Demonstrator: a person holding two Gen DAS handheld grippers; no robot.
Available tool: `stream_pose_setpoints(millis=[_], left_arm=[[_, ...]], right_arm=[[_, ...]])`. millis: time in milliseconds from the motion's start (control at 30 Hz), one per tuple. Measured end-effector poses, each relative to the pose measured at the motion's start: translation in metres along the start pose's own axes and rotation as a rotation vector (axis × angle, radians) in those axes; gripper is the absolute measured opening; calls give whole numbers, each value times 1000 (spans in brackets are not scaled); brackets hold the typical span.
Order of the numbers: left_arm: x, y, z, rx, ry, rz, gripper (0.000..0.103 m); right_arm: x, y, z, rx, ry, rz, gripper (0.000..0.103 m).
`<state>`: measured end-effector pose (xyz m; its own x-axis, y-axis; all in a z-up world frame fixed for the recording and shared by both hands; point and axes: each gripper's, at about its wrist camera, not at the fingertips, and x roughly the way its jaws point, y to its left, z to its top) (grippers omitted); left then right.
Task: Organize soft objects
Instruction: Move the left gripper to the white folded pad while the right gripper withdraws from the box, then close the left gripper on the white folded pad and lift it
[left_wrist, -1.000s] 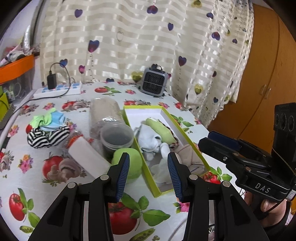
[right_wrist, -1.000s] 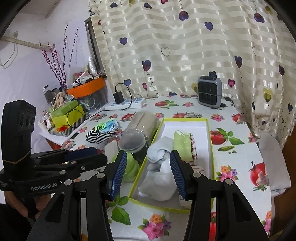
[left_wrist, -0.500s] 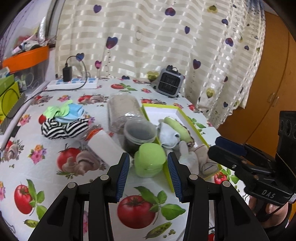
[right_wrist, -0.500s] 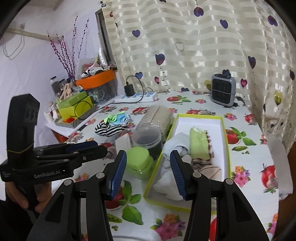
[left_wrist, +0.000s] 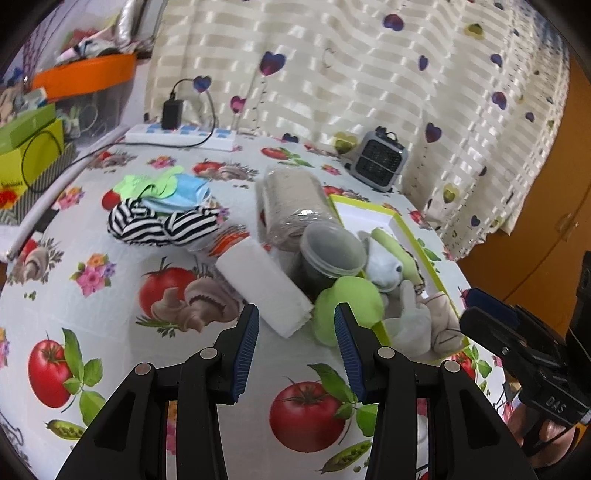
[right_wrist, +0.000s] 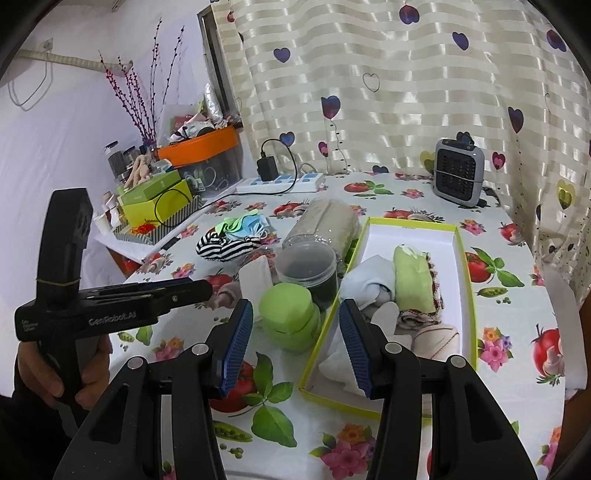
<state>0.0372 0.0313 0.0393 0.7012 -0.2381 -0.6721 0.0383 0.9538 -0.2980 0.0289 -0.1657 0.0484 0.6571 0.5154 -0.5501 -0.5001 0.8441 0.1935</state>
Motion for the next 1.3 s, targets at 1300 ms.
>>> stream_pose_setpoints(millis=[1300], left_arm=[[97, 31, 20, -195, 148, 68, 43]], right_arm=[[32, -4, 10, -9, 47, 13, 50]])
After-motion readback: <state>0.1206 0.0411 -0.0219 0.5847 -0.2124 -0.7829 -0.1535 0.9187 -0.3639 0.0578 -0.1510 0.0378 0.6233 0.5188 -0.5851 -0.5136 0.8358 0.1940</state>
